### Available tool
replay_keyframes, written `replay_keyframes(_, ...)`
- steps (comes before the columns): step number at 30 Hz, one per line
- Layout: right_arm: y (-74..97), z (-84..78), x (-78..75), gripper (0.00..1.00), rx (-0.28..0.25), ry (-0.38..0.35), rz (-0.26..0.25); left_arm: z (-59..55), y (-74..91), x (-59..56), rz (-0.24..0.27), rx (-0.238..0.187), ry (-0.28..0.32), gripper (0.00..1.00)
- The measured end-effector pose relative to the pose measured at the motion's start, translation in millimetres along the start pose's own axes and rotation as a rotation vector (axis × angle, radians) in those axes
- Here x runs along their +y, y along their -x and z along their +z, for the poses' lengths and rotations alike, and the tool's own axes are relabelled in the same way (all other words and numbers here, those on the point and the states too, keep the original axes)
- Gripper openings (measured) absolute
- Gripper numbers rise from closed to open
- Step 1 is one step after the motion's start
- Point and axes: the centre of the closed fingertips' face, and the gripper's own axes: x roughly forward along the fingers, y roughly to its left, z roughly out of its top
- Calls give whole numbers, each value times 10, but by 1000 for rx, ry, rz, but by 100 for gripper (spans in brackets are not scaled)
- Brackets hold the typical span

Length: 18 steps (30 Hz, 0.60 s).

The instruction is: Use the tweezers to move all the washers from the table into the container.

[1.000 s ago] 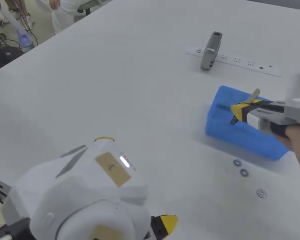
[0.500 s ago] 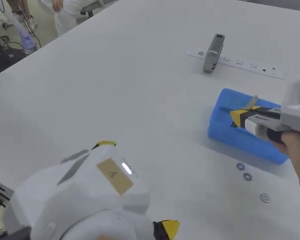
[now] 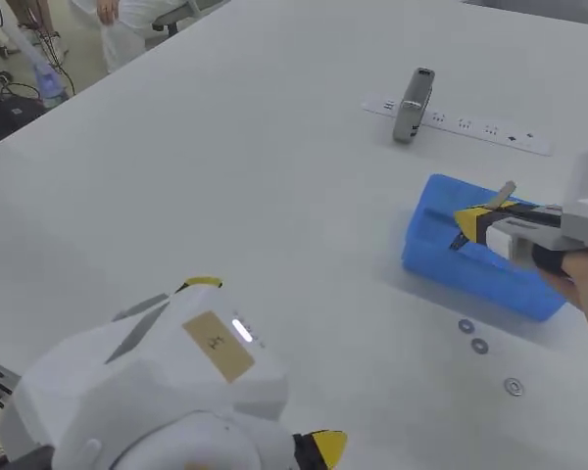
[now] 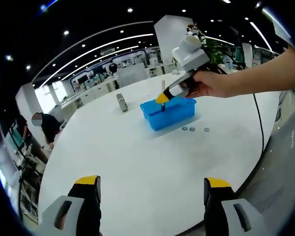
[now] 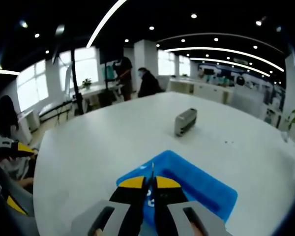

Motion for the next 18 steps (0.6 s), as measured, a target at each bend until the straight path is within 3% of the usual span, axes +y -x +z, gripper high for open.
replay_keyframes(11, 380, 212, 156, 2, -72, 18, 7, 10, 8, 25, 12, -9, 1, 88)
replay_keyframes(18, 535, 224, 243, 2, -84, 18, 9, 8, 7, 27, 13, -9, -3, 88)
